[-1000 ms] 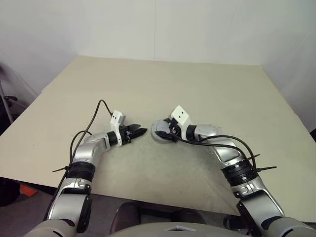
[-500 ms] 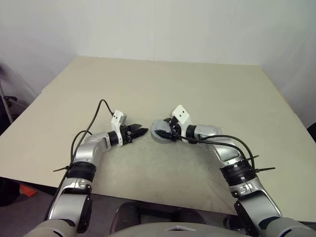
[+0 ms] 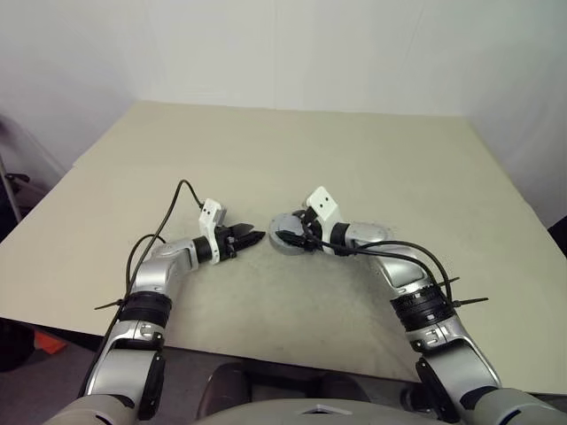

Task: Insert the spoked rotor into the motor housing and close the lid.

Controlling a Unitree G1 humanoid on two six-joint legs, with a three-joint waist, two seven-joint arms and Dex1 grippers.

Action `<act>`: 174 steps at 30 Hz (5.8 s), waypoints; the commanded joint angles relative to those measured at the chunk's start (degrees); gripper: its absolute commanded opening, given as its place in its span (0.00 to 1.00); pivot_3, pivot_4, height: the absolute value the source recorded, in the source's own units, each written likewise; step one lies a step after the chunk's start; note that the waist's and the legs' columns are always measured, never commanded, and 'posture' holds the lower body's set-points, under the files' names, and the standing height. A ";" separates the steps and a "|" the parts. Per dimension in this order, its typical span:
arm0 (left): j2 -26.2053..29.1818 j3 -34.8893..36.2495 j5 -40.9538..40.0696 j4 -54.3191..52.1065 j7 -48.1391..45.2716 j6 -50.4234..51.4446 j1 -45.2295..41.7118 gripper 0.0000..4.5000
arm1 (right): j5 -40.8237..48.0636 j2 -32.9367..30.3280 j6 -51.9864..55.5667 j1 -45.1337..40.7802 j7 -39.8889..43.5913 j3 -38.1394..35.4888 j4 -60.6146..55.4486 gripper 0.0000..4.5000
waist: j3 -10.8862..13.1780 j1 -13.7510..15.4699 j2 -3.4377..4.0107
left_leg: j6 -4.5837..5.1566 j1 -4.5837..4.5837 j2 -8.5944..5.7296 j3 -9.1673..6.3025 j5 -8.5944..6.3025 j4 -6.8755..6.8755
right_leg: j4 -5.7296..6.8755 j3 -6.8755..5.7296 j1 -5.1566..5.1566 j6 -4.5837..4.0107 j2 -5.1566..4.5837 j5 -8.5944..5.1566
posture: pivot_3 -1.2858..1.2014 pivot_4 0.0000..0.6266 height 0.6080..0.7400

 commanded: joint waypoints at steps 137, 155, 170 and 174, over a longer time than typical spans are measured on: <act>-1.72 -3.17 -3.73 -5.84 5.46 14.99 -0.60 0.00 | 32.76 13.36 47.49 0.36 -21.84 -39.17 -9.49 0.99 | -0.47 0.73 0.00 | -0.12 0.09 0.78 1.35 0.61 -0.83 | -0.50 -0.15 -0.12 -0.10 -0.01 0.07 | 0.52 0.00 1.00; -1.41 -2.84 -3.53 -5.13 5.87 13.67 -1.21 0.00 | 34.13 17.82 52.38 -0.95 -25.07 -39.89 -7.03 0.64 | -0.46 0.69 0.02 | -0.43 0.08 0.77 1.35 0.78 -1.14 | -0.54 -0.14 -0.25 -0.07 0.00 0.06 | 0.52 0.00 1.00; -2.14 3.61 -8.21 -2.88 7.41 14.39 -3.47 0.00 | 36.71 19.74 52.25 -4.72 -28.09 -48.34 -2.98 0.46 | -0.45 0.61 0.03 | -0.54 0.04 0.77 1.35 0.85 -1.24 | -0.53 -0.14 -0.39 -0.07 0.00 0.06 | 0.52 0.00 1.00; -2.29 11.30 -14.45 -1.16 9.46 18.58 -5.66 0.00 | 40.69 21.14 51.35 -8.52 -31.23 -56.67 0.44 0.46 | -0.41 0.59 0.05 | -0.68 -0.55 0.76 1.35 0.96 -1.23 | -0.41 -0.15 -1.05 -0.13 0.01 0.12 | 0.52 0.00 1.00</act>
